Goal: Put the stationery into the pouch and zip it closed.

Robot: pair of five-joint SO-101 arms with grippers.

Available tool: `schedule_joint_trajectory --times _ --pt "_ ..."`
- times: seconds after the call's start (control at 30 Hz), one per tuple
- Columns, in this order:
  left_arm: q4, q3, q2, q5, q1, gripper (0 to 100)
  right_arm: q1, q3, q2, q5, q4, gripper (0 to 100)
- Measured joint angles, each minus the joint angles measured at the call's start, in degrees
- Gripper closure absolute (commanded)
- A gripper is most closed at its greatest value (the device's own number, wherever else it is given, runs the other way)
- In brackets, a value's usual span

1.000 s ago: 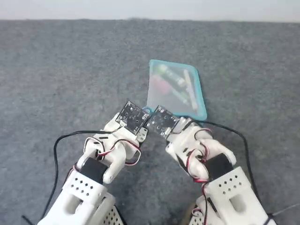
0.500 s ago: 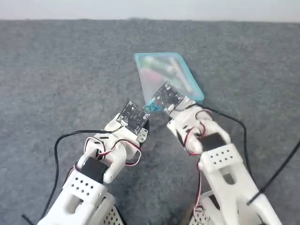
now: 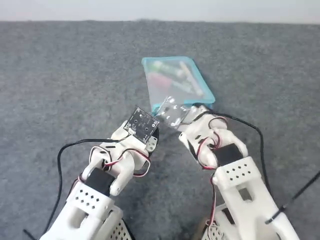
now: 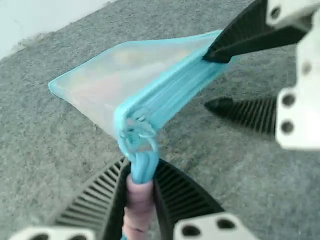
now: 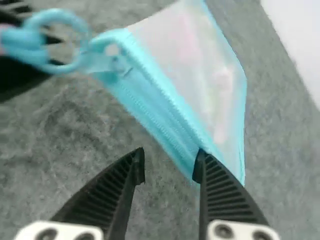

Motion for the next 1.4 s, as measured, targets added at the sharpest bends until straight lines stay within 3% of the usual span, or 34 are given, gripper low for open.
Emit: schedule_joint_trajectory --times 0.23,0.37,0.6,0.87,1.0,1.13,1.4 --pt "0.0 0.0 0.0 0.0 -0.2 99 -0.5 -3.8 7.5 1.5 -3.8 83.5" --pt "0.0 0.0 0.0 0.0 -0.2 99 -0.4 -5.4 12.8 1.7 -7.2 99.8" --pt "0.0 0.0 0.0 0.0 -0.2 99 3.4 -6.0 16.4 1.9 -10.2 99.2" --pt "0.0 0.0 -0.1 0.1 0.0 99 4.2 -5.9 -2.1 1.8 8.2 98.9" --pt "0.0 0.0 -0.4 0.0 0.2 99 0.1 -4.9 -14.9 1.7 17.7 93.3" --pt "0.1 0.1 0.0 0.0 0.1 99 -0.9 -2.9 -23.6 -0.9 19.8 83.8" --pt "0.1 0.0 0.0 0.0 0.0 99 -0.7 -2.9 -18.0 -3.3 18.9 78.8"
